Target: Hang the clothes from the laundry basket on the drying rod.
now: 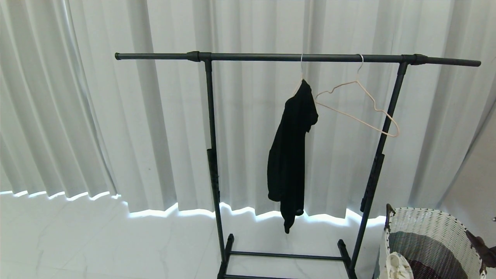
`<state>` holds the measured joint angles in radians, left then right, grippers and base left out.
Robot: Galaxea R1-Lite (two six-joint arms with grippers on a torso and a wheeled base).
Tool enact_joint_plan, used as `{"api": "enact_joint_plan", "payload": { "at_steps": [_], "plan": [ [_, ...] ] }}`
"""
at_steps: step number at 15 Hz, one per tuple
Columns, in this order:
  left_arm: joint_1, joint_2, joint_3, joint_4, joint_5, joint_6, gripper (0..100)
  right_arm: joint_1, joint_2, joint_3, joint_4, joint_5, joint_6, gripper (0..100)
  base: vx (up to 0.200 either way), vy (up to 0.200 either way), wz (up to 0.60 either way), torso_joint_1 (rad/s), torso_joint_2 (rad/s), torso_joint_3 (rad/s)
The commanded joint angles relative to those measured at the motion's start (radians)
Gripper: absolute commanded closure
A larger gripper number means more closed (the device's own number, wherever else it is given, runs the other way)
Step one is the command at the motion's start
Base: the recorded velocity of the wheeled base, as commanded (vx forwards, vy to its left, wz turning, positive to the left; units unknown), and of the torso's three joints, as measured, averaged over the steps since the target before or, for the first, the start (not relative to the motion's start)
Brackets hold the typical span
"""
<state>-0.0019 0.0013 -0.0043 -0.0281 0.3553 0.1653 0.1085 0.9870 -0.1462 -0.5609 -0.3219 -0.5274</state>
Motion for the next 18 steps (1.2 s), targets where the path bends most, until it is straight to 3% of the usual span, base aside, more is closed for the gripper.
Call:
{"api": "enact_joint_plan", "payload": {
  "at_steps": [1, 3, 8, 14, 18],
  "plan": [
    [0.000, -0.001, 0.000, -0.001, 0.001, 0.000, 0, 0.000, -0.014, 0.004, -0.001, 0.000, 0.000, 0, 0.000, -0.200, 0.00, 0.012, 0.01, -0.002],
    [0.000, -0.001, 0.000, -0.001, 0.001, 0.000, 0, 0.000, -0.016, 0.005, -0.001, 0.000, 0.000, 0, 0.000, -0.200, 0.00, 0.000, 0.00, 0.000],
    [0.000, -0.001, 0.000, -0.001, 0.001, -0.003, 0, 0.002, -0.014, 0.022, 0.001, 0.006, 0.003, 0, 0.000, 0.000, 0.00, 0.000, 0.00, 0.000],
    [0.000, -0.001, 0.000, 0.000, 0.001, -0.001, 0, 0.003, 0.005, 0.066, 0.010, 0.041, 0.060, 0, 0.200, 0.000, 0.00, 0.003, 0.01, 0.004],
    [0.000, -0.001, 0.000, 0.000, -0.003, 0.000, 0, 0.005, 0.144, 0.060, 0.004, 0.075, 0.141, 0, 0.150, 0.000, 0.00, 0.002, 0.01, 0.002]
  ]
}}
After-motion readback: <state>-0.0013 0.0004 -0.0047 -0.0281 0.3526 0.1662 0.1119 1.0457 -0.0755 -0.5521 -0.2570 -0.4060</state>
